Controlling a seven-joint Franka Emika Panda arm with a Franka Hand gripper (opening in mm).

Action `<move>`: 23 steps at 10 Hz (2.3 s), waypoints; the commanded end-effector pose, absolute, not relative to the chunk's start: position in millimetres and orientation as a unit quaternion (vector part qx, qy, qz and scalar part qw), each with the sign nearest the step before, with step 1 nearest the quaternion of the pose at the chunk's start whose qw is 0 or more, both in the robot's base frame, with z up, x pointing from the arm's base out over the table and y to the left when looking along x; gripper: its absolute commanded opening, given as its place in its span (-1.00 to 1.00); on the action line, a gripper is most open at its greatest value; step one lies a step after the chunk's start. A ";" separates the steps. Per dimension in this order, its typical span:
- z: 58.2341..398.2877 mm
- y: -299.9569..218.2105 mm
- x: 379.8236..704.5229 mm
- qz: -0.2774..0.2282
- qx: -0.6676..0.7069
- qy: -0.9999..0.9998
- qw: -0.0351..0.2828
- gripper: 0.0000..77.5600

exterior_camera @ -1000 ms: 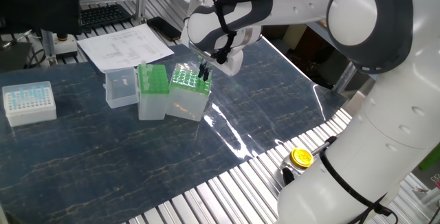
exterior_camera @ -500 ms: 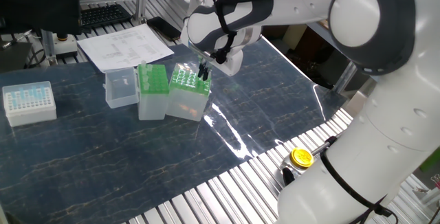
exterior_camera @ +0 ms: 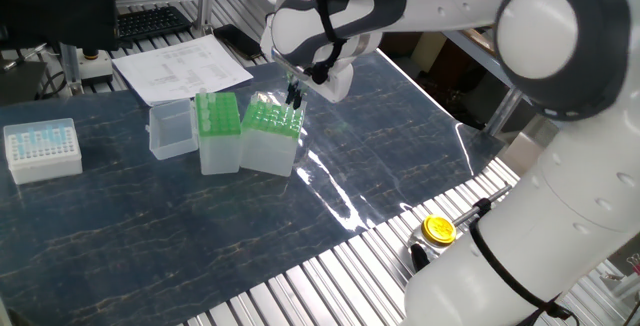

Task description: Transfer all large pipette tips from one holder to another

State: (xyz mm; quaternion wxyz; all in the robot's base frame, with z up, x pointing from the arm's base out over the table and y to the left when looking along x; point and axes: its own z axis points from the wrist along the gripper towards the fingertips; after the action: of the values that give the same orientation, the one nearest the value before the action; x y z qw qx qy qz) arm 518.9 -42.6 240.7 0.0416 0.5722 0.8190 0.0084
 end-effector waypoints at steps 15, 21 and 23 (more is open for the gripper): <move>321.4 -44.6 509.6 0.034 0.512 0.857 0.047 -0.97; 338.5 -45.4 502.5 0.030 0.507 0.861 0.039 -0.97; 348.2 -42.7 503.2 0.030 0.511 0.858 0.033 -0.97</move>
State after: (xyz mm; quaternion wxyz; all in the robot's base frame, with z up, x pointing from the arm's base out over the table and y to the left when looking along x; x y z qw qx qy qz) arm 501.9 -48.0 329.8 0.0430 0.5051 0.8614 0.0314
